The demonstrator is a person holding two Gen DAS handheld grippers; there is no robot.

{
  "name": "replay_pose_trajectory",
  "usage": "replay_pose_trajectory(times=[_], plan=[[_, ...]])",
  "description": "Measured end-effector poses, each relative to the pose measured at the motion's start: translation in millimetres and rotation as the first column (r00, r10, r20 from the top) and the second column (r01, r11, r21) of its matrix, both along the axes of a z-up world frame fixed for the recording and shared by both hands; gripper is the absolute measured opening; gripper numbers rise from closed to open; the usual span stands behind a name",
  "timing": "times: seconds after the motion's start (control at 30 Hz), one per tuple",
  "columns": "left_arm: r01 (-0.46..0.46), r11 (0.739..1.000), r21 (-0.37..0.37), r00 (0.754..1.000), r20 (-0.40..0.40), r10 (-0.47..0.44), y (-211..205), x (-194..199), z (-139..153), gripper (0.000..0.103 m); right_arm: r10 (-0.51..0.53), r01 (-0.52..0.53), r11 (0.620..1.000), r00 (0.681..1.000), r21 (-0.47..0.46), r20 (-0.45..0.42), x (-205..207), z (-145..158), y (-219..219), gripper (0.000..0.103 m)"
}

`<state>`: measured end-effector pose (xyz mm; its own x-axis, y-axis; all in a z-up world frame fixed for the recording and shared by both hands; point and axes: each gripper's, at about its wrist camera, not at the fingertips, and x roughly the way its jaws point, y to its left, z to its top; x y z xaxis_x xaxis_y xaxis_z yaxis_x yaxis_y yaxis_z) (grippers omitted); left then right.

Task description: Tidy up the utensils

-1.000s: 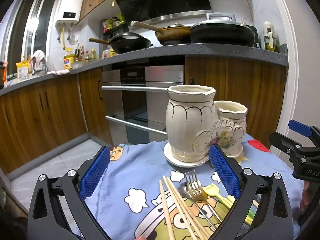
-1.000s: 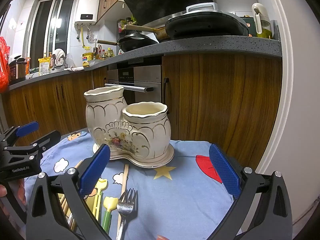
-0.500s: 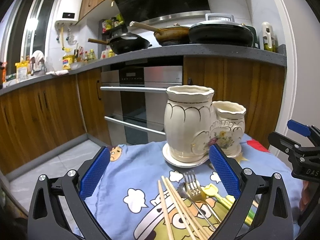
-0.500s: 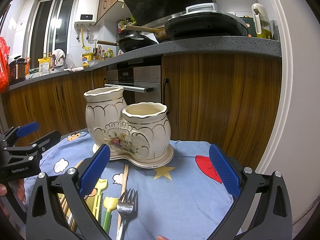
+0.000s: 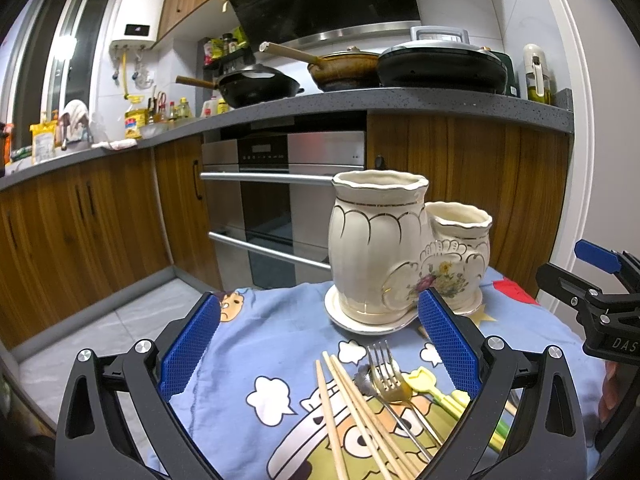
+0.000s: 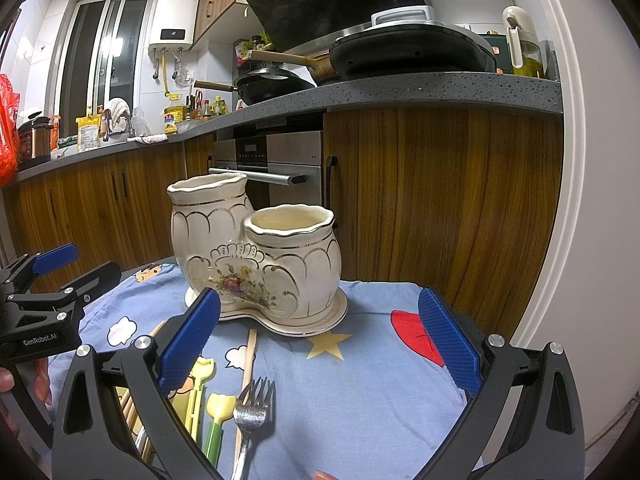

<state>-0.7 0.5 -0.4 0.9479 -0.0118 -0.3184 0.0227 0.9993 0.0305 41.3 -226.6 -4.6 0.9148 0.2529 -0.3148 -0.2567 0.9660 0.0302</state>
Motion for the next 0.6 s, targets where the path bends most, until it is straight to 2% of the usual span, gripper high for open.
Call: replay_pose_trajectory(times=[0.6], plan=[[-0.017, 1.000, 0.000, 1.000, 0.020, 0.017, 0.6, -3.9, -0.8, 0.098, 0.001, -0.001, 1.000, 1.000, -0.005, -0.002, -0.5, -0.1, 0.2, 0.098]])
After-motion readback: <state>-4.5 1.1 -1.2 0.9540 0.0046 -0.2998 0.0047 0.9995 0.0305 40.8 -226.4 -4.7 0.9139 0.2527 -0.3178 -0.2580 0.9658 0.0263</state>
